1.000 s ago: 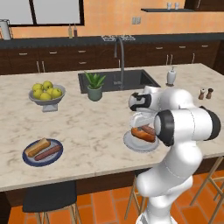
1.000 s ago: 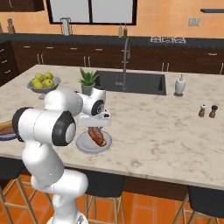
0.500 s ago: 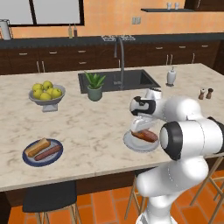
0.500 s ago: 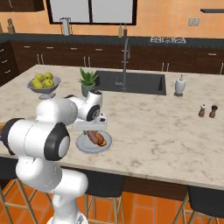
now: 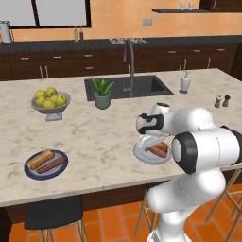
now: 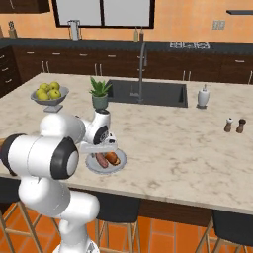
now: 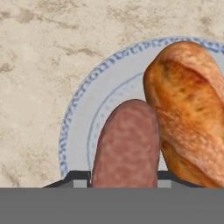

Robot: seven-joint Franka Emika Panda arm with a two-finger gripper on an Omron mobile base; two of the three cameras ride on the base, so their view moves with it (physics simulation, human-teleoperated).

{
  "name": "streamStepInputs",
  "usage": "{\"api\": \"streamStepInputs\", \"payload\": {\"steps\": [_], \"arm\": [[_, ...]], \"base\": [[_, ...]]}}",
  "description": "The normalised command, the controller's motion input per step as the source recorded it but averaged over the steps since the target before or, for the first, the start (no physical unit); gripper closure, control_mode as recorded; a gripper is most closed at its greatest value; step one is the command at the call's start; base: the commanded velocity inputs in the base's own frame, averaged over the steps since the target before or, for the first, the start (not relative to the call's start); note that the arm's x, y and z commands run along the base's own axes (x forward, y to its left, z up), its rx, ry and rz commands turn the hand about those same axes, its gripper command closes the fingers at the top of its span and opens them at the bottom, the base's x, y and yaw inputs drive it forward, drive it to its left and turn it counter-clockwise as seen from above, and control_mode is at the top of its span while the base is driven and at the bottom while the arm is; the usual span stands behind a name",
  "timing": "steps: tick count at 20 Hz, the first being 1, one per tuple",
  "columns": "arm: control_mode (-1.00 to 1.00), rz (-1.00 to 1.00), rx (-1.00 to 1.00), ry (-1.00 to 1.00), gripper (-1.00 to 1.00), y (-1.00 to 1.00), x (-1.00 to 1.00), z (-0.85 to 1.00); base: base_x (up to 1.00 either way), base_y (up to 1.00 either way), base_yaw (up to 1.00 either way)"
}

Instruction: Place one bun and one sausage from the bowl on each plate.

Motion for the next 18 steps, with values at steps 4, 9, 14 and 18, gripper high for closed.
{"api": "streamStepInputs", "payload": {"steps": [4, 9, 14, 18], "arm": [[-1.0, 0.0, 0.0, 0.0, 1.0, 0.01, 0.06, -0.15], [-1.0, 0.0, 0.0, 0.0, 1.0, 0.0, 0.05, -0.23], [-1.0, 0.0, 0.0, 0.0, -1.0, 0.01, 0.0, -0.14], [-1.0, 0.0, 0.0, 0.0, -1.0, 0.0, 0.0, 0.0]], "base": [[0.0, 0.0, 0.0], [0.0, 0.0, 0.0], [0.0, 0.0, 0.0], [0.0, 0.0, 0.0]]}}
